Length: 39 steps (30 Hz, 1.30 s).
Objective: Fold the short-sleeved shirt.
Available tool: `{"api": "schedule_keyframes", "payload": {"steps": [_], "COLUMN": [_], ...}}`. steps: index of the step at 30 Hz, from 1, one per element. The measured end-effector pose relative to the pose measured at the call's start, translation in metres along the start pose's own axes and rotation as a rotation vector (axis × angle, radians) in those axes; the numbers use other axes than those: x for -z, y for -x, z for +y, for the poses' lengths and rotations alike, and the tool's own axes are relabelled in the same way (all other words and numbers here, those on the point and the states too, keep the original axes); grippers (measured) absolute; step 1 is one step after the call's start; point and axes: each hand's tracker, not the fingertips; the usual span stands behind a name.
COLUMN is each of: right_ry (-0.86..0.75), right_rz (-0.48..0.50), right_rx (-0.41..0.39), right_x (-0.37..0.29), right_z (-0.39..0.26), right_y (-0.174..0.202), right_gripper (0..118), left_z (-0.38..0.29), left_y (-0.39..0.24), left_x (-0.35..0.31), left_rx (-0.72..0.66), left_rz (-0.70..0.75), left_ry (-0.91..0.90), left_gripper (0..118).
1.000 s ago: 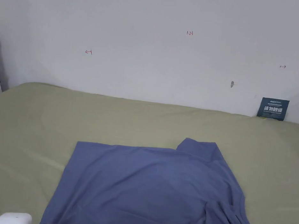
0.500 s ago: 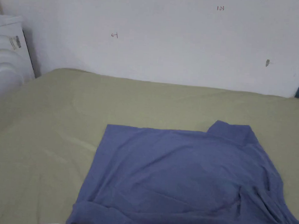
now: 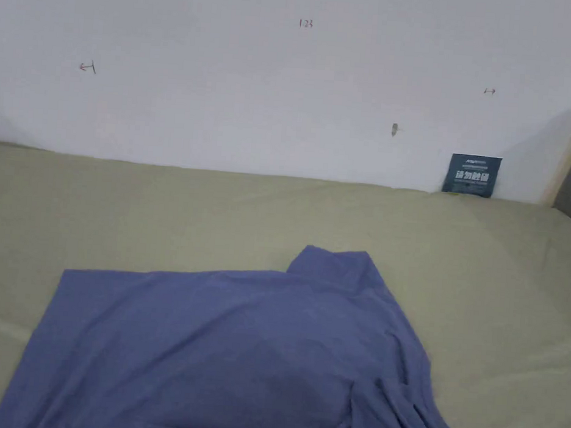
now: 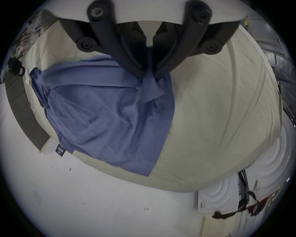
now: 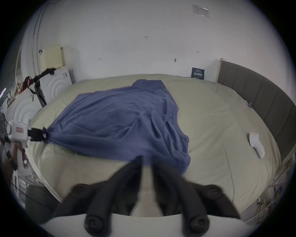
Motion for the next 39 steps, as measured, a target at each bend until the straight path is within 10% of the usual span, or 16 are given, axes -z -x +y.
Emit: {"api": "schedule_keyframes", "payload": {"steps": [2, 10, 15, 17, 19, 39], "right_ry": [0.076, 0.083, 0.048, 0.105, 0.141, -0.154], "right_rz": [0.025, 0.006, 0.046, 0.085, 0.026, 0.067], "right_rx": [-0.036, -0.131, 0.031, 0.096, 0.054, 0.018], "right_x": [0.015, 0.072, 0.092, 0.100, 0.101, 0.105], "right_z": [0.005, 0.008, 0.012, 0.012, 0.011, 0.115], "right_y": [-0.005, -0.017, -0.041, -0.050, -0.048, -0.045], "right_gripper": [88, 87, 86, 61, 3, 3], "left_z": [-0.002, -0.005, -0.004, -0.005, -0.005, 0.095], "left_y": [-0.009, 0.000, 0.004, 0.003, 0.003, 0.000], "left_x": [0.003, -0.001, -0.001, -0.003, -0.003, -0.001], "left_rx": [0.049, 0.067, 0.083, 0.081, 0.083, 0.129], "left_rz": [0.016, -0.005, -0.026, -0.031, -0.038, -0.141], "left_ry": [0.044, 0.024, 0.024, 0.017, 0.016, -0.031], "left_gripper": [3, 3, 3, 3, 3, 3]}}
